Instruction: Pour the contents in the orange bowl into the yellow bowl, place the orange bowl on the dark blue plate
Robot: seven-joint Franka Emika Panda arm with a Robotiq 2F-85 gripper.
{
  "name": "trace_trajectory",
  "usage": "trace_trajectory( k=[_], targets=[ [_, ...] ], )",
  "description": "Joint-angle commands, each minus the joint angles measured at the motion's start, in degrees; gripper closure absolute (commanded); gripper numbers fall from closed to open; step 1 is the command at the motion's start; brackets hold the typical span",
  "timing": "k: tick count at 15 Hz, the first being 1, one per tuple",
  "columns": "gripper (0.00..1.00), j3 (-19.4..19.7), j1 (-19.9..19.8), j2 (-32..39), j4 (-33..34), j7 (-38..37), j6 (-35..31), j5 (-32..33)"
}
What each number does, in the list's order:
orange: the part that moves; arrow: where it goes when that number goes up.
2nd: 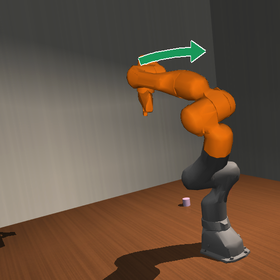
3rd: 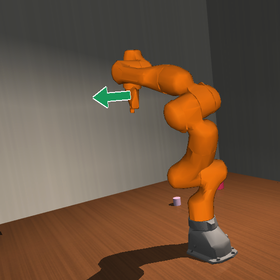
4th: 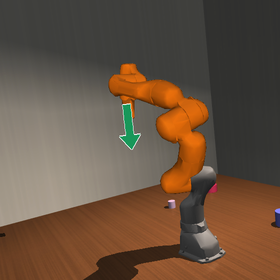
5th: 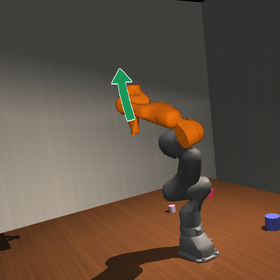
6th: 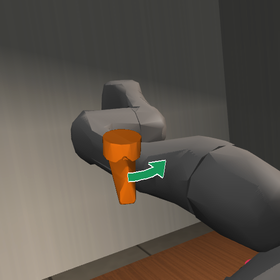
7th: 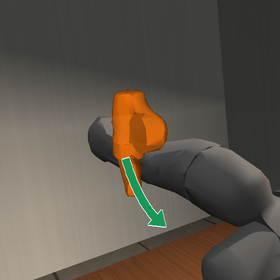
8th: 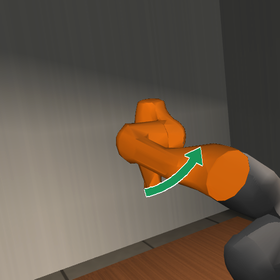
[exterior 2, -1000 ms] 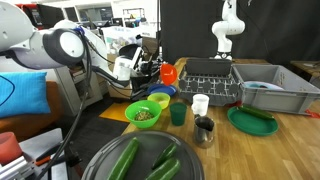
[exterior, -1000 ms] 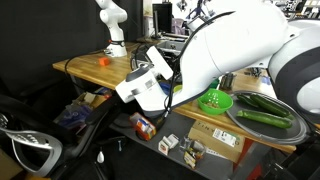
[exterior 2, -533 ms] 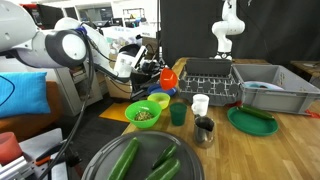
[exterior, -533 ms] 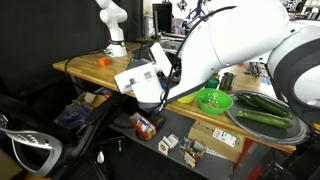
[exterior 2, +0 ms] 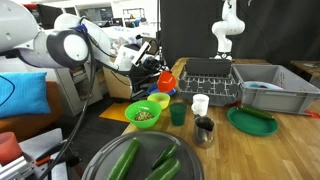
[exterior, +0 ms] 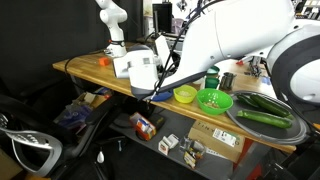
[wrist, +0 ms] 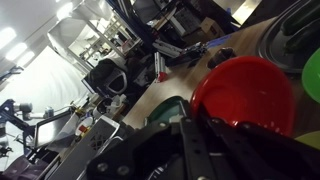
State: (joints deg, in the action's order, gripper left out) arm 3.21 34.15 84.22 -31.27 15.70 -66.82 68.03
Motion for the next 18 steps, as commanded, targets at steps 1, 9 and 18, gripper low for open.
trace_trajectory(
  k=[1, 9, 18],
  targets=[
    [0.98, -0.73, -1.33, 0.00, 2.90, -0.90, -0.35, -5.11],
    [0.98, 0.04, -4.43, -0.03, 9.41, -4.87, -2.23, -16.56],
    [0.98, 2.80, -7.62, -3.52, 9.58, -15.24, -6.73, -29.72]
  ],
)
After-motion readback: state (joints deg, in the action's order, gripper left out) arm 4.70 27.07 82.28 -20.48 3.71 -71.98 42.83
